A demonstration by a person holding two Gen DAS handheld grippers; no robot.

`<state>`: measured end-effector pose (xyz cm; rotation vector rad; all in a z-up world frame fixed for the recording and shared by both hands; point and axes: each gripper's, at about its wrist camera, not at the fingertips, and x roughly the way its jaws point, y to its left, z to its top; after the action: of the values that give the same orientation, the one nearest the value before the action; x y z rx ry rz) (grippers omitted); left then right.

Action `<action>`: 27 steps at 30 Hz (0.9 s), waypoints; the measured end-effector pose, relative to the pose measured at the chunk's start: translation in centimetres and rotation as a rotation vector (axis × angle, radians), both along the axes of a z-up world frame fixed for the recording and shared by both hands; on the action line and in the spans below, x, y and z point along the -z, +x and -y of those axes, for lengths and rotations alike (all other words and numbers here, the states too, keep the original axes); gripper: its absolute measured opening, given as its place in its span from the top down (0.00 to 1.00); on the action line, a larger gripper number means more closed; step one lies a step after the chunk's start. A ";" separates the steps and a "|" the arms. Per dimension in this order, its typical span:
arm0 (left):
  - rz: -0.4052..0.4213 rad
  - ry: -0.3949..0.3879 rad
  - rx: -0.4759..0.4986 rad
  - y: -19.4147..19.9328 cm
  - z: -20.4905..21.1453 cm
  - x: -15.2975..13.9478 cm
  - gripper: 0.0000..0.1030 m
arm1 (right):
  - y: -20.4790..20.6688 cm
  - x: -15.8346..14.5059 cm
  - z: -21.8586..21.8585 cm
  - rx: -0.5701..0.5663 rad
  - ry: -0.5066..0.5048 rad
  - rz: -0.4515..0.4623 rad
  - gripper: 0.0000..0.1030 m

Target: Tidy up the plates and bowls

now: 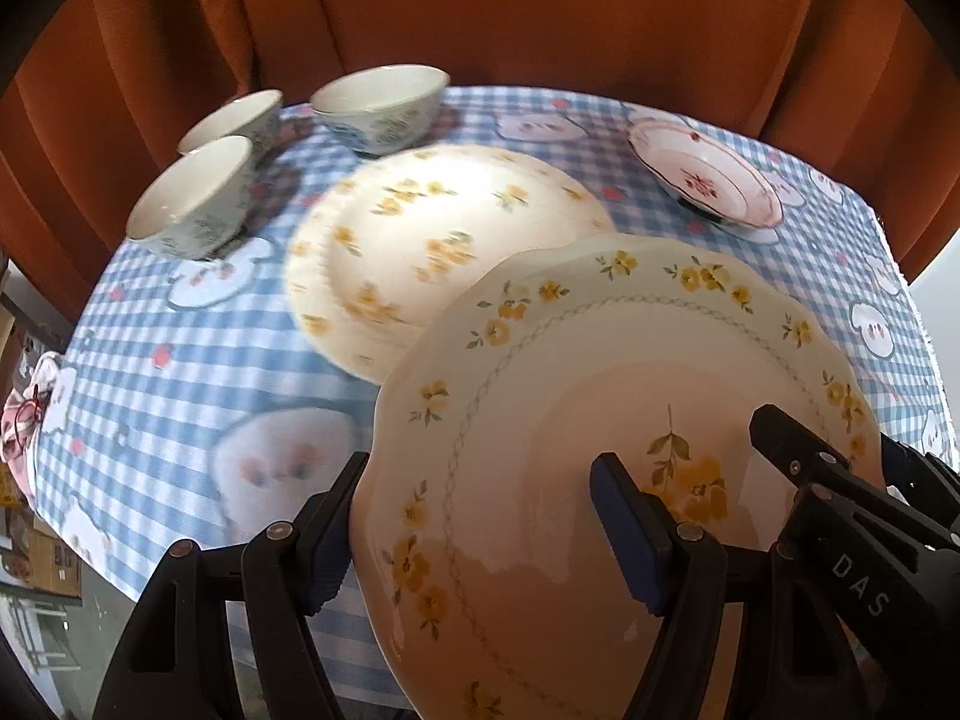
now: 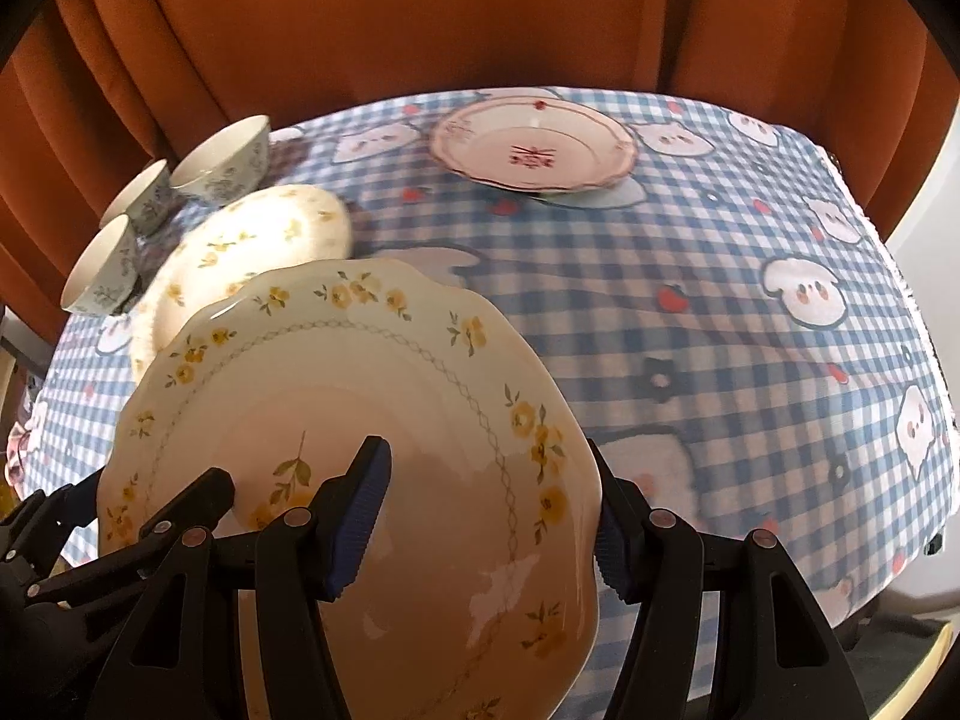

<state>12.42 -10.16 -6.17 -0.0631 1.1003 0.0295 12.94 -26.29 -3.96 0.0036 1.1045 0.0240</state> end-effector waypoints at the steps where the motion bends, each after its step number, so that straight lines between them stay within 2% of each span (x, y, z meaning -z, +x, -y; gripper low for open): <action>1: 0.004 -0.002 0.002 0.0 -1.1 -0.2 0.29 | -0.1 -0.2 -0.8 0.003 -0.001 0.003 0.37; 10: 0.019 -0.002 0.013 0.1 -9.9 -1.1 0.29 | -0.7 -0.6 -10.1 0.013 -0.004 0.018 0.37; 21: -0.003 0.013 0.041 0.0 -19.0 0.3 0.29 | -1.5 0.9 -19.4 0.048 0.016 0.008 0.37; 27: -0.057 0.024 0.040 0.2 -22.7 2.0 0.29 | -1.4 2.4 -23.6 0.050 0.035 -0.020 0.37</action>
<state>12.64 12.53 -8.17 -0.0192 1.1573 0.0083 11.55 -2.67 -6.34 0.0629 1.1232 -0.0021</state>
